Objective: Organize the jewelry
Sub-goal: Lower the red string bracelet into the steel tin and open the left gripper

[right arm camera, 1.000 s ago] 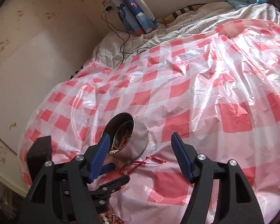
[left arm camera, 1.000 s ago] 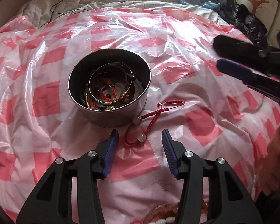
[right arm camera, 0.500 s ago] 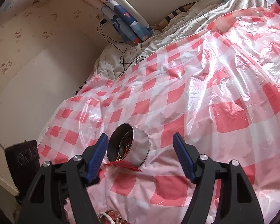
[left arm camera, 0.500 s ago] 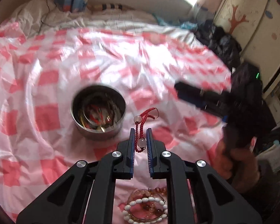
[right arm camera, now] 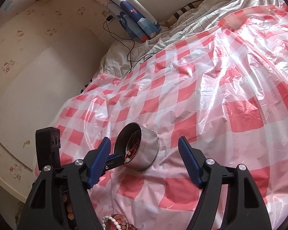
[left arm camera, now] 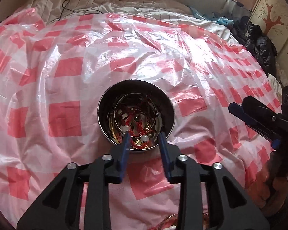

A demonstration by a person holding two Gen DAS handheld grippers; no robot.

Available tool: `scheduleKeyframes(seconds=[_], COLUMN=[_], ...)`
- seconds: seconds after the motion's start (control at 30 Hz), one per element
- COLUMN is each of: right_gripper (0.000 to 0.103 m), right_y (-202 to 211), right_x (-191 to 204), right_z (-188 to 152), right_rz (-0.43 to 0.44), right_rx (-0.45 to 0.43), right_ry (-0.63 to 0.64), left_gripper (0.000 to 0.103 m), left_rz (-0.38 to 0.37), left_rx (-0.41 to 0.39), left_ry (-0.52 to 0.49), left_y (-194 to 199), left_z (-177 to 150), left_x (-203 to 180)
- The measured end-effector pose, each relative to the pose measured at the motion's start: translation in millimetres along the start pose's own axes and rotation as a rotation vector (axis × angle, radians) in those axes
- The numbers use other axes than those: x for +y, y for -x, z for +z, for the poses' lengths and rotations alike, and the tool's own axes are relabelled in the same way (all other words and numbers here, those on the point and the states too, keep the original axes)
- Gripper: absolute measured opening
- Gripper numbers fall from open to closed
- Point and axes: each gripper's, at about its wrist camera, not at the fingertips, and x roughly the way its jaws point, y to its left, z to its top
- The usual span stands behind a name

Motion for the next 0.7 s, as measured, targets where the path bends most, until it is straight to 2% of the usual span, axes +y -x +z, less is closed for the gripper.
scheduleKeyframes(seconds=[0.03, 0.13, 0.3, 0.37, 0.7], right_gripper=[0.072, 0.074, 0.074, 0.077, 0.077], right_y=[0, -4, -14, -18, -32], right_x=[0, 2, 7, 8, 11], right_z=[0, -2, -10, -13, -23], right_rz=[-0.002, -0.004, -0.017, -0.024, -0.044], right_rx=[0.002, 0.016, 0.048, 0.061, 0.108], right_ry=[0.001, 0.007, 0.030, 0.037, 0.062], left_gripper=[0.046, 0.048, 0.050, 0.052, 0.054], left_rz=[0.032, 0.111, 0.190, 0.207, 0.261], left_rx=[-0.028, -0.075, -0.116, -0.130, -0.173], left_ry=[-0.014, -0.059, -0.104, -0.125, -0.177], left_y=[5, 14, 27, 32, 47], left_z=[-2, -7, -12, -13, -20], left_x=[-2, -7, -10, -12, -15])
